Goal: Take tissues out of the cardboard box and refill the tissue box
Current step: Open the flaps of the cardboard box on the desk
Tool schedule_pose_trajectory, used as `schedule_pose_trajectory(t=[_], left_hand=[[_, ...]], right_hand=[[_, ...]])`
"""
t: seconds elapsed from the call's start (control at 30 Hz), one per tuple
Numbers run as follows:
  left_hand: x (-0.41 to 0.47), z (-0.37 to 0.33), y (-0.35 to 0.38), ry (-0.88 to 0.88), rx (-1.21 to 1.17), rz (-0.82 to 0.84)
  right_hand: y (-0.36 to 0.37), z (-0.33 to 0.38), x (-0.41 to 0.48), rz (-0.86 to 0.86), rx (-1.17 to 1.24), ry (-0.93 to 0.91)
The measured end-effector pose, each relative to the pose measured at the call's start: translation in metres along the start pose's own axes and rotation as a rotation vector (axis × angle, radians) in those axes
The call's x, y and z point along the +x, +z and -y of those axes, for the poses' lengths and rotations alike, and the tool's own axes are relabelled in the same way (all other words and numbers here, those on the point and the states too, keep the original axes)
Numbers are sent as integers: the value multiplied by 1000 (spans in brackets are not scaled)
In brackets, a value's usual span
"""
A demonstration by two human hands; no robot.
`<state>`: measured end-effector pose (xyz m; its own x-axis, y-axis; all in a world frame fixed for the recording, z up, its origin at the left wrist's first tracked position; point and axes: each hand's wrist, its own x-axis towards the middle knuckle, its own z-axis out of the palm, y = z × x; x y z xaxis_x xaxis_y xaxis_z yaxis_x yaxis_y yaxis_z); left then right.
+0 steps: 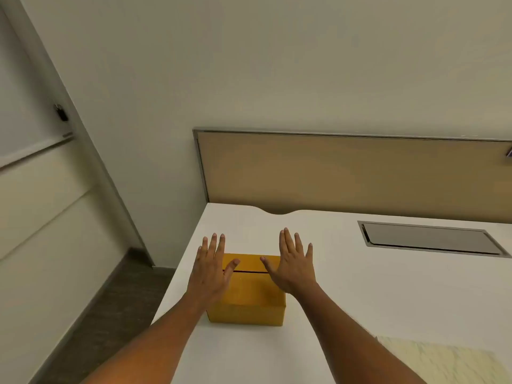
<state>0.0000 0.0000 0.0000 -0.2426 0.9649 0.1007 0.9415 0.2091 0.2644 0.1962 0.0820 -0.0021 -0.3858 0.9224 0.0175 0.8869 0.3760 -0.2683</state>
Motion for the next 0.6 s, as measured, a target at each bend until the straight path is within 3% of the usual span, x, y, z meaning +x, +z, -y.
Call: schedule_pose_trajectory(t=[0.27, 0.6], left_hand=[[-13, 15, 21, -155, -249, 131], [-10, 13, 36, -409, -620, 243]], right_hand=[[25, 6, -16, 133, 30, 37], [41, 12, -26, 38, 70, 69]])
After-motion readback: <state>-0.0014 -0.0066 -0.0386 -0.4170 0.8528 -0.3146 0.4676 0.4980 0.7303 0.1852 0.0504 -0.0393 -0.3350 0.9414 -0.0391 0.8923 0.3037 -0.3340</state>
